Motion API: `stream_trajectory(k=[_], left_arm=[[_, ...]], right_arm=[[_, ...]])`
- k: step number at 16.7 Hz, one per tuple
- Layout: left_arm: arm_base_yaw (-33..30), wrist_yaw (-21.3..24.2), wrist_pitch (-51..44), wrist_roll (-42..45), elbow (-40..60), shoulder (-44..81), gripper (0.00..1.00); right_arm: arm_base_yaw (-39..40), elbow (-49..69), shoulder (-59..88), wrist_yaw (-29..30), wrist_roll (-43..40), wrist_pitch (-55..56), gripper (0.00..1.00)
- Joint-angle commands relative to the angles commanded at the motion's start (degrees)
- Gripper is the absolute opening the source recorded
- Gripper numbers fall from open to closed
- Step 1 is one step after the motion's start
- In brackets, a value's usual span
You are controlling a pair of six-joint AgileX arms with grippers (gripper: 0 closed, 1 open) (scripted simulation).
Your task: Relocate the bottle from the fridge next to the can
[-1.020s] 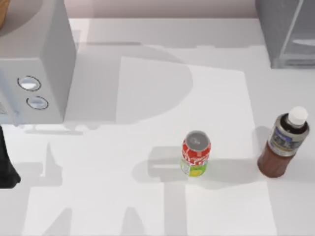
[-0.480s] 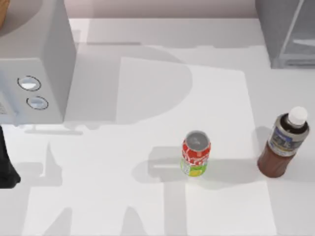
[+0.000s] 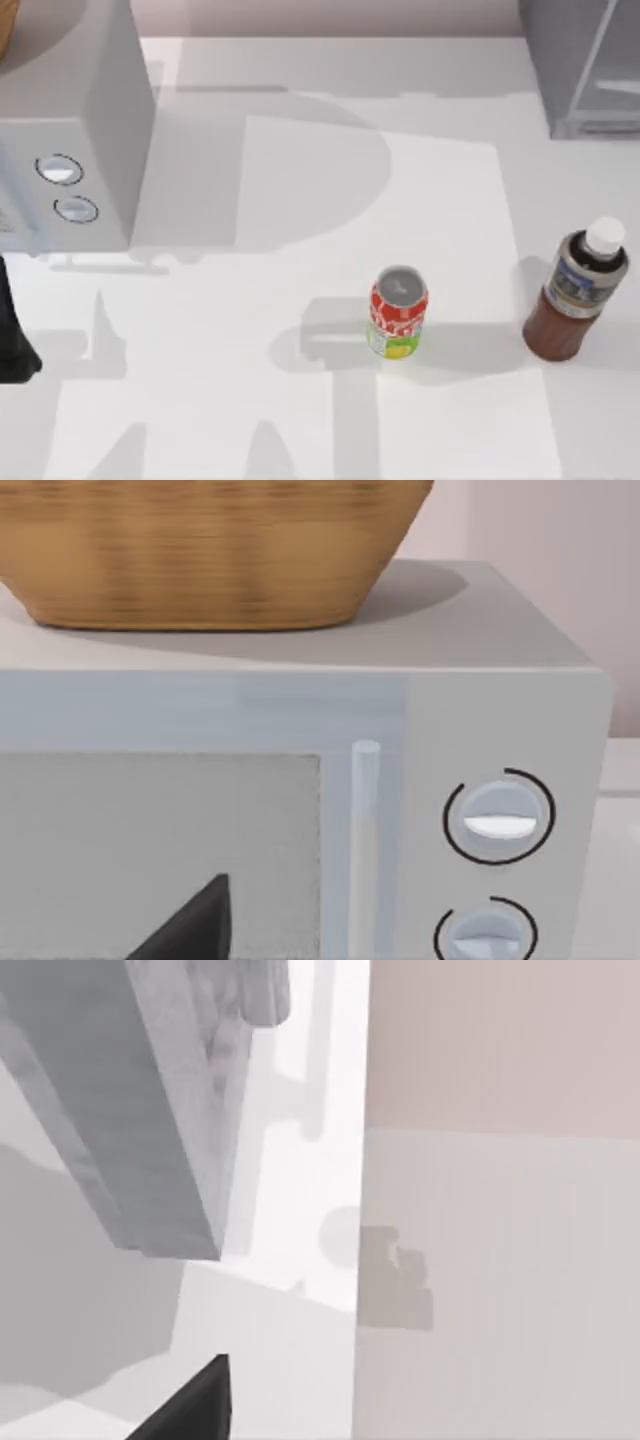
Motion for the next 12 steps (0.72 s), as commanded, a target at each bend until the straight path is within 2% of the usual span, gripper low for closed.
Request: stream_trajectory(k=[8, 12], left_arm=[[0.00, 0.00, 0.00, 0.00, 0.00, 0.00, 1.00], [0.00, 0.00, 0.00, 0.00, 0.00, 0.00, 1.00]], right_arm=[[24.50, -0.85, 0.41, 5.92, 42.33, 33.64, 1.00], [33.75, -1.22, 0.39, 8.19, 55.49, 45.99, 1.00]])
